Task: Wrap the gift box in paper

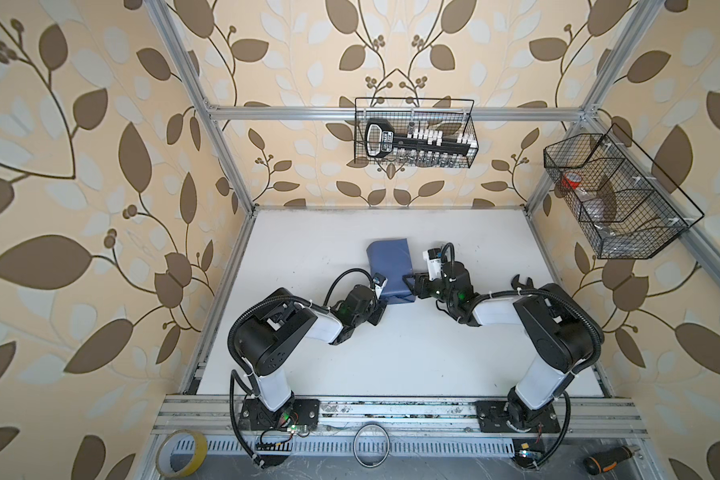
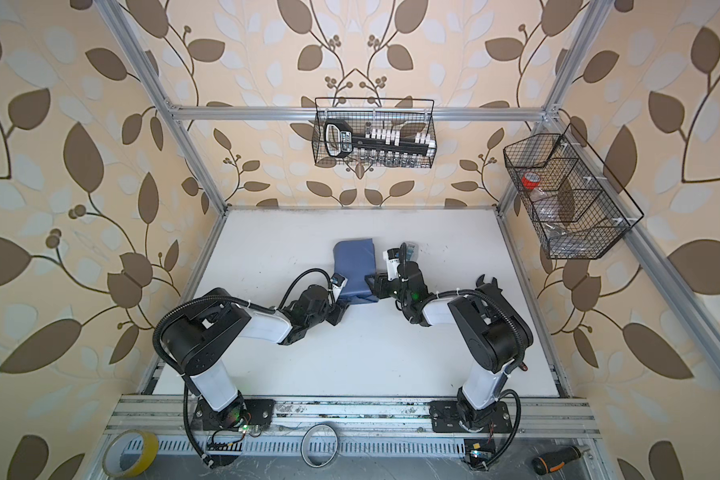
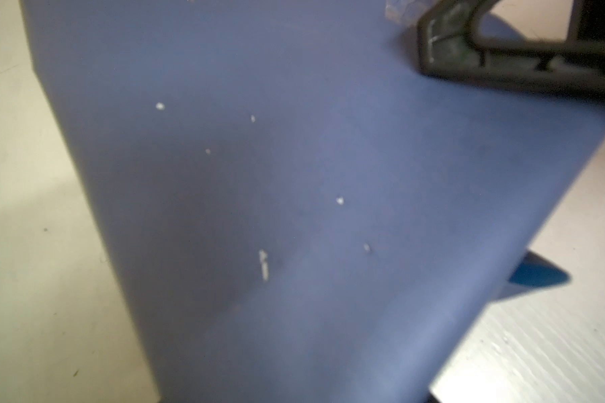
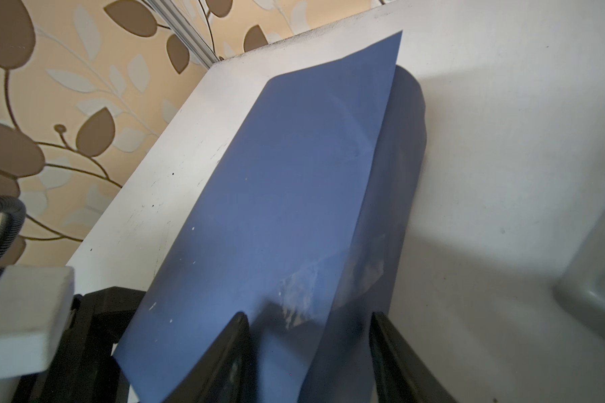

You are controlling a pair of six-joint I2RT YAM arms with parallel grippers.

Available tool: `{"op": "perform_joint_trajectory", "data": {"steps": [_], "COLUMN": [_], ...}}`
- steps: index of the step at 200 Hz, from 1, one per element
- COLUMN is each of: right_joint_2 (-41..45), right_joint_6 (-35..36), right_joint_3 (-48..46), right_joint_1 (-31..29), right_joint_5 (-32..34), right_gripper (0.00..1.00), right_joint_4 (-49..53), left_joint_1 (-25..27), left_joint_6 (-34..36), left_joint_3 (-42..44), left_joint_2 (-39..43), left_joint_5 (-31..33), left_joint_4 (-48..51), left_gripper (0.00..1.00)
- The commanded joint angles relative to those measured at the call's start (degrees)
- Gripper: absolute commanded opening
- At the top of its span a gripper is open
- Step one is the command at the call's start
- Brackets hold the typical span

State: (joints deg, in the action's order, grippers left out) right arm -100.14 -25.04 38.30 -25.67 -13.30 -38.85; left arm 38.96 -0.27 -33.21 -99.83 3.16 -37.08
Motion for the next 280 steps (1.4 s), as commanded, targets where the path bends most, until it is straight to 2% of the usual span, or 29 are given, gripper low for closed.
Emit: {"op": "perform_joint_trajectory", "data": {"steps": [1,136,218,280], "right_joint_2": [0.2,5.2,11.5,8.6], "right_joint_6": [1.7,4.1,3.9,0.5], "right_joint_3": [-1.3,3.9,3.4,9.4], "right_joint_1": [-0.8,1.2,7.6,15.0], "right_joint_5": [-0.1,0.0,-0.8,2.2], "right_gripper": [0.56,0.65,0.67,0.68], "right_joint_4": [5.0,12.1,15.2,25.3], "left_joint_1": [-0.3,-0.3,-0.3,-0.4], "left_joint_6": [-0.4,-0.6,-0.4,-0.3], "left_joint_3": [-1.4,-0.3,-0.3,0.0], "left_joint_2": [0.2,0.5,0.7,0.8], "left_joint_5": [-1.9,-1.4,-1.3,-1.2], "left_joint_4": [-2.6,-2.1,-1.8,-1.5], "left_gripper": [0.53,0.53,0.53,0.53]}}
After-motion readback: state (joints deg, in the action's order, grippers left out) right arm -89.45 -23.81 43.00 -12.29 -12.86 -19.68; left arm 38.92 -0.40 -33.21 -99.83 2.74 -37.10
